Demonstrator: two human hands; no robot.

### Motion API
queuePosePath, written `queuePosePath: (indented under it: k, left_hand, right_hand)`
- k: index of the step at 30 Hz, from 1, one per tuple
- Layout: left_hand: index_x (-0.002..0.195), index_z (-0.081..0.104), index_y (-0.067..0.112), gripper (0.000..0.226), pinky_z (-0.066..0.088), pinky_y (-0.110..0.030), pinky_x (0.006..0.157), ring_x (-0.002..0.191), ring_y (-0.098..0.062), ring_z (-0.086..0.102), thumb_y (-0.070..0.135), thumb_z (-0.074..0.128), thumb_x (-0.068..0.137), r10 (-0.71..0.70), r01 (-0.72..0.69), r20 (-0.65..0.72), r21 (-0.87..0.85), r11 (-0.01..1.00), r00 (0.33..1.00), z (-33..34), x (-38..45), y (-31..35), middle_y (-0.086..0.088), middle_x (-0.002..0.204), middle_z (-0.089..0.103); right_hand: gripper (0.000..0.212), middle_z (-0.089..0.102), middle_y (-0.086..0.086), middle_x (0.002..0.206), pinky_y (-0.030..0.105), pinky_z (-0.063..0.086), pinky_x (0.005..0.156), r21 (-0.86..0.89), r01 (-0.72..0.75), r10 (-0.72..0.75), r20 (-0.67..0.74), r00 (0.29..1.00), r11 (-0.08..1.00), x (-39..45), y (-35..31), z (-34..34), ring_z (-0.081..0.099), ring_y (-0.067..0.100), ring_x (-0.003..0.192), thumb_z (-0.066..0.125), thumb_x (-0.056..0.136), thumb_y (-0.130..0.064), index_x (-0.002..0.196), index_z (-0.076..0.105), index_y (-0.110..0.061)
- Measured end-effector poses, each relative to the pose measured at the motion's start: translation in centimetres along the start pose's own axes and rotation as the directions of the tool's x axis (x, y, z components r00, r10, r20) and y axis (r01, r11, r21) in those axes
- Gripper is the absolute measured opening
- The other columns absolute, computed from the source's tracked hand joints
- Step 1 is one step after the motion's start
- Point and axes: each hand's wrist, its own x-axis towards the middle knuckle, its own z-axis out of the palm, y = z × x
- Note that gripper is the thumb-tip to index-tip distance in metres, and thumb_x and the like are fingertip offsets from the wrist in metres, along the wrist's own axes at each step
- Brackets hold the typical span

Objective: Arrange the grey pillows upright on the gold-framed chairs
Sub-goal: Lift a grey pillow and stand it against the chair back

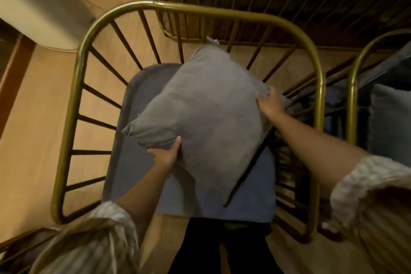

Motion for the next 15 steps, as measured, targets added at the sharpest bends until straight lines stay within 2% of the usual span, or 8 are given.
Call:
queuePosePath:
  k: [2, 4, 7, 10, 13, 15]
  left_hand:
    - [0.158, -0.002, 0.004, 0.123, 0.034, -0.049, 0.117, 0.147, -0.034, 0.034, 0.065, 0.068, 0.078, -0.006, 0.009, 0.031, -0.121, 0.993, 1.000, 1.8, 0.0, -1.6, -0.013, 0.165, 0.022]
    - [0.157, 0.025, 0.010, 0.101, 0.033, -0.047, 0.119, 0.144, -0.030, 0.040, 0.071, 0.057, 0.083, 0.028, -0.016, 0.056, -0.210, 0.978, 0.998, 3.1, 0.5, -3.7, -0.009, 0.161, 0.035]
    - [0.147, 0.049, 0.022, 0.116, 0.038, -0.045, 0.116, 0.135, -0.024, 0.052, 0.098, 0.046, 0.059, 0.004, 0.043, 0.151, -0.305, 0.951, 0.989, 4.9, 4.0, -8.7, -0.001, 0.150, 0.053]
    - [0.142, 0.056, 0.023, 0.120, 0.042, -0.044, 0.114, 0.129, -0.021, 0.058, 0.101, 0.047, 0.051, -0.041, 0.132, 0.249, -0.362, 0.923, 0.968, 5.7, 5.7, -10.9, 0.000, 0.142, 0.060]
    - [0.137, 0.059, 0.022, 0.124, 0.047, -0.047, 0.108, 0.122, -0.024, 0.062, 0.101, 0.048, 0.042, -0.065, 0.169, 0.274, -0.375, 0.911, 0.959, 5.3, 3.3, -8.2, 0.001, 0.135, 0.064]
    - [0.125, 0.066, 0.027, 0.117, 0.051, -0.047, 0.104, 0.116, -0.023, 0.066, 0.102, 0.047, 0.037, -0.040, 0.149, 0.283, -0.375, 0.915, 0.958, 4.8, 2.4, -7.2, 0.002, 0.128, 0.068]
  right_hand:
    - [0.069, 0.041, 0.015, 0.154, 0.043, 0.035, 0.114, -0.002, 0.017, -0.017, 0.050, 0.999, 1.000, 2.2, -1.3, 0.1, 0.042, 0.036, 0.139, 0.050, 0.098, -0.048, 0.152, 0.030, -0.009]
    - [0.073, 0.040, 0.014, 0.155, 0.046, 0.035, 0.115, -0.030, 0.041, -0.037, 0.109, 0.993, 0.999, 3.9, -1.5, 0.8, 0.042, 0.036, 0.139, 0.046, 0.097, -0.056, 0.152, 0.030, -0.011]
    - [0.089, 0.037, 0.013, 0.158, 0.051, 0.030, 0.118, -0.051, 0.072, -0.063, 0.163, 0.985, 0.996, 6.2, -1.3, 2.5, 0.039, 0.036, 0.142, 0.041, 0.089, -0.073, 0.154, 0.027, -0.015]
    - [0.128, 0.032, 0.007, 0.161, 0.056, 0.026, 0.118, -0.120, 0.023, -0.008, 0.127, 0.992, 0.993, 8.2, -0.7, 3.1, 0.034, 0.035, 0.145, 0.027, 0.055, -0.103, 0.154, 0.026, -0.022]
    - [0.135, 0.034, 0.007, 0.161, 0.056, 0.027, 0.117, -0.169, -0.007, 0.028, 0.121, 0.992, 0.986, 8.8, -0.7, 2.5, 0.036, 0.035, 0.144, 0.026, 0.048, -0.107, 0.155, 0.027, -0.023]
    - [0.134, 0.033, 0.009, 0.161, 0.052, 0.030, 0.117, -0.181, -0.008, 0.034, 0.140, 0.989, 0.983, 8.3, -1.1, 1.9, 0.037, 0.037, 0.143, 0.028, 0.051, -0.105, 0.156, 0.026, -0.021]
